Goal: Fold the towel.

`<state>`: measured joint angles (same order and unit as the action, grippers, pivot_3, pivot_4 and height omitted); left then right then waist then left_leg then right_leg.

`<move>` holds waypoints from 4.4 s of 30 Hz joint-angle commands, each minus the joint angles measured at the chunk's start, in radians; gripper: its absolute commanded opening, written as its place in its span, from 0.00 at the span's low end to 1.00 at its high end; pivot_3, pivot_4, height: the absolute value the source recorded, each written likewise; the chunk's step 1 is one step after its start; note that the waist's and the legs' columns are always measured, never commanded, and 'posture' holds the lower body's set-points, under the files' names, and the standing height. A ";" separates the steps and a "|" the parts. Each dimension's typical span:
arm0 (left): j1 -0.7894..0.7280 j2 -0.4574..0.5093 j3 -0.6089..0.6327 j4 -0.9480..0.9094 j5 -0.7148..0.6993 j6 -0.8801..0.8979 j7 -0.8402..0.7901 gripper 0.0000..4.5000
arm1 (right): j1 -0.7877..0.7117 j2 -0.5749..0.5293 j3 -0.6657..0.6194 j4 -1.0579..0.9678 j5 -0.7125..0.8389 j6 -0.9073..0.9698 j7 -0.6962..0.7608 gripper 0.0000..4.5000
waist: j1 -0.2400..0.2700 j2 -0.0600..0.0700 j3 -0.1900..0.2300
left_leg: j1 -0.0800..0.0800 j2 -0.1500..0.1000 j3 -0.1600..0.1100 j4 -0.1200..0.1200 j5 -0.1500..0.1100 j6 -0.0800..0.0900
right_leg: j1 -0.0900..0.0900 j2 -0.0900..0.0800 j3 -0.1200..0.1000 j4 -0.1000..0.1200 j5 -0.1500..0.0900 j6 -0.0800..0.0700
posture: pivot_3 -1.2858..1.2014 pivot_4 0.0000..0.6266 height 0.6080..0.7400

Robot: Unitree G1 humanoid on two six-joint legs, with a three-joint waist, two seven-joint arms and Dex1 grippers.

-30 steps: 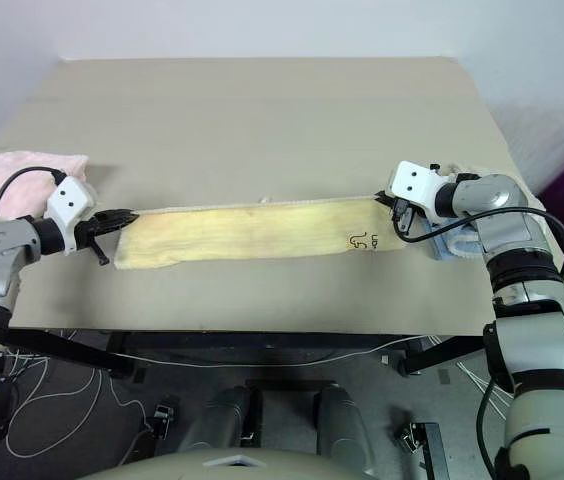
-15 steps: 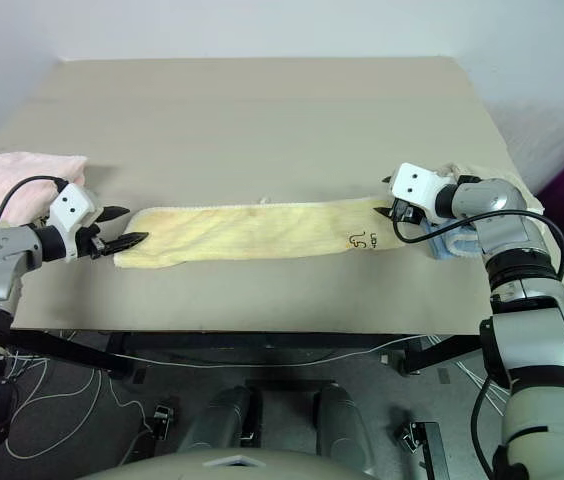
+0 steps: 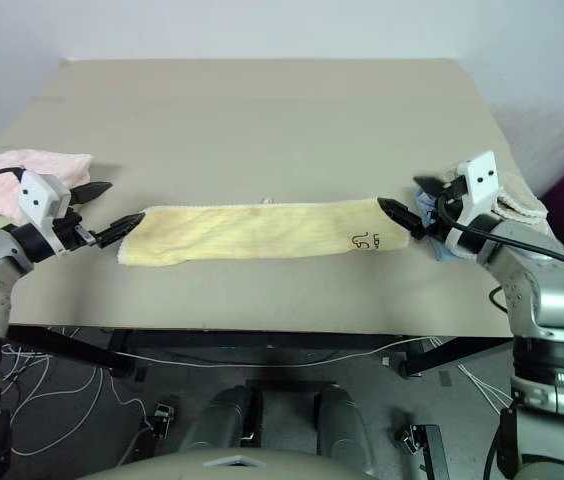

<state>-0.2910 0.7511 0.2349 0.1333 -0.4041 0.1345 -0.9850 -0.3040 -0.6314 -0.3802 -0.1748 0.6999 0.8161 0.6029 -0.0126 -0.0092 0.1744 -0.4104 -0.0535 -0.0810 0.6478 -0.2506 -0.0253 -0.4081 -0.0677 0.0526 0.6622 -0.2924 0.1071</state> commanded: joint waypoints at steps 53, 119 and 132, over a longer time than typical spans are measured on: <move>0.086 -0.114 -0.208 -0.215 -0.013 0.012 -0.111 1.00 | -0.025 0.180 -0.198 0.132 0.766 0.031 -0.942 0.00 | -0.002 -0.001 -0.002 | 0.007 0.001 0.001 -0.003 -0.001 0.002 | 0.010 0.003 -0.001 -0.008 0.000 0.000 | 0.52 0.24 1.00; 0.403 -0.490 0.083 -0.644 -0.604 0.530 0.727 1.00 | -0.316 0.302 0.554 0.566 -0.465 -0.495 0.088 0.01 | -0.003 -0.001 -0.002 | 0.001 0.001 0.000 -0.002 -0.001 0.001 | 0.003 0.003 -0.001 -0.008 0.000 0.000 | 0.52 0.24 1.00; 0.414 -0.616 0.128 -0.617 -0.849 0.582 1.130 1.00 | -0.287 0.302 0.507 0.366 -0.442 -0.558 0.188 0.01 | -0.002 -0.002 -0.002 | 0.003 0.000 0.000 -0.002 -0.001 0.001 | 0.005 0.003 -0.001 -0.008 0.000 0.000 | 0.52 0.24 1.00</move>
<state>0.1344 0.1414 0.3388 -0.4786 -1.1898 0.7189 0.0990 -0.5710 -0.3234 0.1634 0.2820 0.2220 0.2587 0.7764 -0.0143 -0.0109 0.1722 -0.4077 -0.0530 -0.0813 0.6458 -0.2512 -0.0248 -0.4033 -0.0648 0.0514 0.6543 -0.2919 0.1072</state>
